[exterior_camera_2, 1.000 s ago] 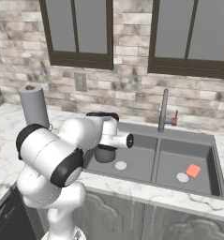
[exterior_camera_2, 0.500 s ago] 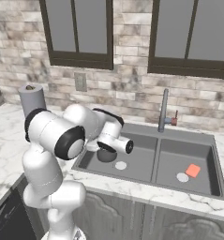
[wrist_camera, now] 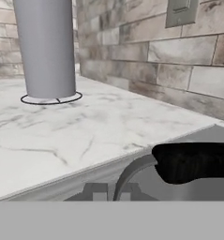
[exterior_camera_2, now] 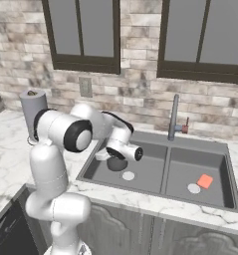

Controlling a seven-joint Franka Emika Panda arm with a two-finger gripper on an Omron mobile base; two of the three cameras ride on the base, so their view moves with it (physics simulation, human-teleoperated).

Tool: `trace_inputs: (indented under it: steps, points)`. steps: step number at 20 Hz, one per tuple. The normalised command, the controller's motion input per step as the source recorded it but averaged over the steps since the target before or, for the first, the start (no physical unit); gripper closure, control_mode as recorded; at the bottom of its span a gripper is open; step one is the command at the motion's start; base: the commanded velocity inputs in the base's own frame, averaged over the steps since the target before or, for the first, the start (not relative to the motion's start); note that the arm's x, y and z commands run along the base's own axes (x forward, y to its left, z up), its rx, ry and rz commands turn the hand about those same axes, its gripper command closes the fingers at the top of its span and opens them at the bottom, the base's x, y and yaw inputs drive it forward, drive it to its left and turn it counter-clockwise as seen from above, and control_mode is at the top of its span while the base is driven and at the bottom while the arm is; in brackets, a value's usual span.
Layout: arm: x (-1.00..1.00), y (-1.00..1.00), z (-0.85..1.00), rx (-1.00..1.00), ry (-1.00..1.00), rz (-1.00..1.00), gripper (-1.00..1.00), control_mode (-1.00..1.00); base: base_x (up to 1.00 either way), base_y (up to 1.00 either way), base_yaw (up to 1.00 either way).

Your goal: Open the cabinet, pick the kettle from the cabinet, and place it in the sink.

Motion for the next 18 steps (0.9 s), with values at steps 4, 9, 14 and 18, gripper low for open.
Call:
trace_inputs:
  steps: [4,9,14,18]
  points:
    - [0.23,-0.04,-0.34,0.00,0.00,0.00,1.00,-1.00,0.00,0.00,0.00]
    - [0.23,-0.06,-0.36,0.00,0.00,0.00,1.00,-1.00,0.00,0.00,0.00]
    - [0.21,-0.12,-0.34,0.00,0.00,0.02,1.00,-1.00,0.00,0.00,0.00]
    - [0.02,-0.14,-0.35,0.00,0.00,0.02,1.00,-1.00,0.00,0.00,0.00]
